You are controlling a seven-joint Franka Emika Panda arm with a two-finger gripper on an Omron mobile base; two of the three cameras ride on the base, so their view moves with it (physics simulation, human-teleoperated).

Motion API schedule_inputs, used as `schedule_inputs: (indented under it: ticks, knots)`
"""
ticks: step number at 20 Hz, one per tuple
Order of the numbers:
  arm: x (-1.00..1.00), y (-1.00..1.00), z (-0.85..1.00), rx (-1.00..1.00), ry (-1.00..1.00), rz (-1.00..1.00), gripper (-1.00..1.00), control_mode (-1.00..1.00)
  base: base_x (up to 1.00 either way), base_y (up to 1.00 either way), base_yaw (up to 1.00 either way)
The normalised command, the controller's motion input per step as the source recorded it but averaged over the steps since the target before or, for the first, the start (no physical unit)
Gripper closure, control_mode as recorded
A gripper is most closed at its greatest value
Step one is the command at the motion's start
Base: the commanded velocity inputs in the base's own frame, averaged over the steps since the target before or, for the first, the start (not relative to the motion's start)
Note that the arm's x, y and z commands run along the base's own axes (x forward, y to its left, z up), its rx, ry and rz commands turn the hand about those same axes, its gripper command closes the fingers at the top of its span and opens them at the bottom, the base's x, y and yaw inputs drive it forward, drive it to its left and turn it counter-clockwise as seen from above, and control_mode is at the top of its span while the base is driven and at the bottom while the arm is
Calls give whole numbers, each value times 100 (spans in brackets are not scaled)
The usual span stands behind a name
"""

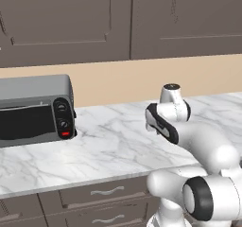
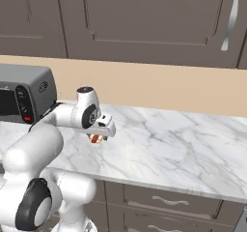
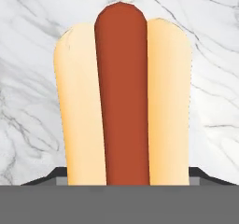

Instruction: Store the hot dog in the freezer for long-term storage. Close the freezer door after placing the cooked food.

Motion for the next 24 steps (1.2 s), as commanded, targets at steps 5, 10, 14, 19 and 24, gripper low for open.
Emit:
schedule_inputs:
  ticks: [5,10,14,19,24]
  knots:
    - [-31,-18,38,5,4,18,100,-100,0,0,0]
    - [-51,0,50,2,5,0,100,-100,0,0,0]
    - [-56,0,23,0,1,-5,100,-100,0,0,0]
    - [-27,13,1,0,0,-27,100,-100,0,0,0]
    - [-24,18,17,0,0,-29,100,-100,0,0,0]
